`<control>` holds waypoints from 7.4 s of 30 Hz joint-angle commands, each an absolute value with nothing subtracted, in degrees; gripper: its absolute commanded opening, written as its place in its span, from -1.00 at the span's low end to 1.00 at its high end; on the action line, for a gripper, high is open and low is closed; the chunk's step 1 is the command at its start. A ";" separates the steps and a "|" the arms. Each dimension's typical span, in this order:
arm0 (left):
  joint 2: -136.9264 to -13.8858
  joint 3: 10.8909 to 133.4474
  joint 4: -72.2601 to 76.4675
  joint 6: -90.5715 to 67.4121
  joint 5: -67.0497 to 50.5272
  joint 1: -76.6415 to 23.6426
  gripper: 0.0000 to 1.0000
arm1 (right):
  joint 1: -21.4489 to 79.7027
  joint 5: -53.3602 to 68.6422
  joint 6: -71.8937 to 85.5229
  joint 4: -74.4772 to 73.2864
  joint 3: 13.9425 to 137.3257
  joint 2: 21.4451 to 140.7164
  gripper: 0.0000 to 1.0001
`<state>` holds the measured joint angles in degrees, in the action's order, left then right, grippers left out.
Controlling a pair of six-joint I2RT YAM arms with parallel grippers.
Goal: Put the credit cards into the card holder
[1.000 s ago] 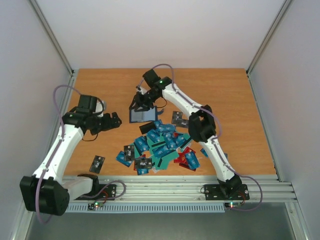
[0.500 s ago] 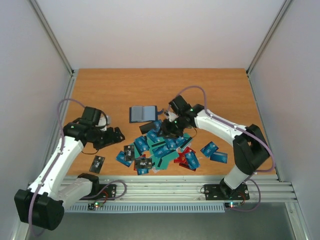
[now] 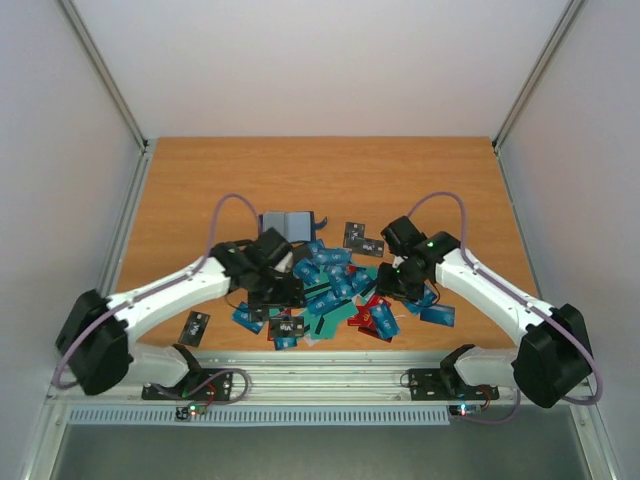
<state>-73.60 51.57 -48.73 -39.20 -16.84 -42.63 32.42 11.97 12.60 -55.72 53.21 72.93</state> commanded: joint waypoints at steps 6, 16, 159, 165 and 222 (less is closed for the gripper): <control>-91.49 61.07 -36.13 -49.71 -11.73 -56.10 0.43 | 25.98 5.69 9.32 -58.82 49.39 78.63 -0.06; -96.80 66.14 -35.82 -48.97 -11.96 -59.50 0.38 | 25.14 13.80 7.39 -50.77 46.57 90.38 -0.14; -98.76 67.45 -33.72 -34.44 -15.69 -60.82 0.00 | 36.35 39.40 32.66 -28.88 14.91 55.86 -0.40; -97.21 61.45 -34.50 -34.48 -15.61 -61.04 0.00 | 36.41 38.00 34.15 -33.75 15.69 51.91 -0.30; -109.30 71.28 -33.24 -34.77 -20.64 -64.35 0.01 | 36.64 34.61 35.11 -31.08 16.26 51.75 -0.12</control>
<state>-106.19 70.24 -32.18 -35.55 -19.33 -64.14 36.34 34.39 36.01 -28.77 14.61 52.58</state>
